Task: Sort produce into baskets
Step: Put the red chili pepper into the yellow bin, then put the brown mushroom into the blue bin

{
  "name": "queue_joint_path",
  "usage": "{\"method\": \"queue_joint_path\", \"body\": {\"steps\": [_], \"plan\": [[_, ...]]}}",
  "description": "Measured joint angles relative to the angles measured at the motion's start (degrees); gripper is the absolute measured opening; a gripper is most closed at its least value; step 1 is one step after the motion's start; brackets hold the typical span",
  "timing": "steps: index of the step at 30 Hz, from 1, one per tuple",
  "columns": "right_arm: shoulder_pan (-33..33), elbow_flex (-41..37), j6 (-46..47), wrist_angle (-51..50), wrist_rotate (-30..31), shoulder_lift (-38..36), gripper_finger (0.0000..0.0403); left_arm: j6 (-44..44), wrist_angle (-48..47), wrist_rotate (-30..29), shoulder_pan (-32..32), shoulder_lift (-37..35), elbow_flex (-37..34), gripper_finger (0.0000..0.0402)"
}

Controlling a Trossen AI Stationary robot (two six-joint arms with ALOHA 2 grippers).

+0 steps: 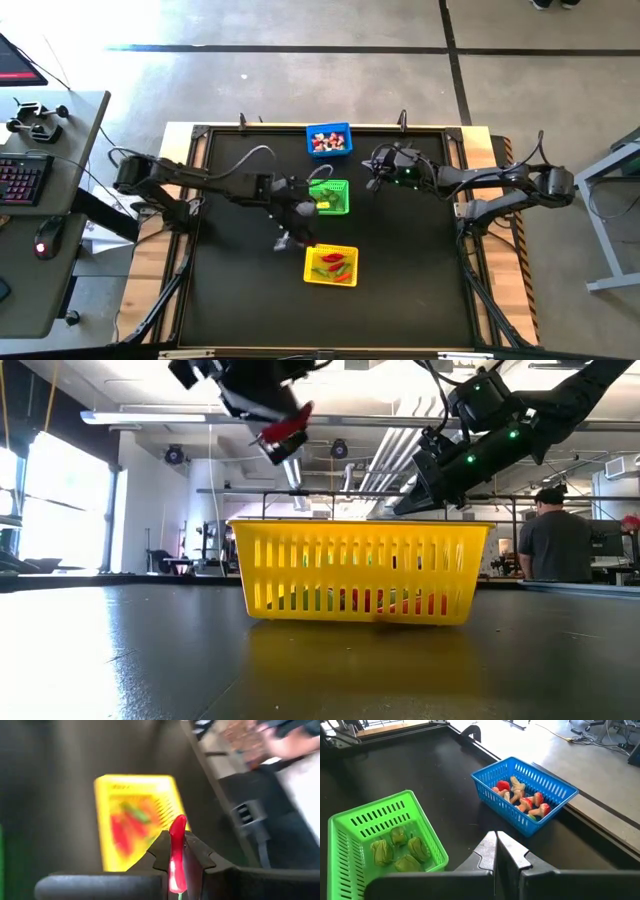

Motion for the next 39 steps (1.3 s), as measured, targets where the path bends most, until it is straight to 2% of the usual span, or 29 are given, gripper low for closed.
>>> {"method": "queue_joint_path", "body": {"steps": [6, 11, 16, 21, 29, 33, 36, 39], "plan": [[0.00, 0.00, 0.67, -0.49, -0.01, 0.00, 0.0000, -8.49, 9.35, 11.53, -1.96, 8.81, 1.56, 0.0008], [0.00, 0.00, 0.65, -0.76, 0.00, 0.02, 0.0000, -8.99, 7.28, 12.20, -2.30, 15.51, 4.60, 0.0008], [0.00, 0.00, 0.64, -1.15, 0.01, 0.02, 0.0000, -7.58, 4.49, 8.53, -2.47, 19.37, 7.26, 0.0010], [0.00, 0.02, 0.04, -1.80, -0.01, 0.02, 0.0000, -1.79, 1.25, -2.30, -3.19, 19.62, 7.83, 0.0022], [0.00, 0.02, -3.46, -7.65, -0.01, 0.02, 0.0000, 3.41, -0.49, -6.62, -3.20, 19.28, 7.81, 0.0098], [-0.73, 0.02, 0.54, -12.58, 0.10, 0.02, 0.0001, 6.17, -0.52, -8.28, -3.20, 19.24, 7.81, 0.0132], [-2.22, 0.02, 6.04, -17.50, 5.27, 0.02, 0.0011, 7.79, -0.04, -8.35, -3.15, 19.11, 7.81, 0.0148], [-4.30, 0.02, 13.07, -23.67, 12.70, 0.02, 0.0040, 8.94, 0.49, -8.26, -2.97, 18.70, 7.74, 0.0155]]}}
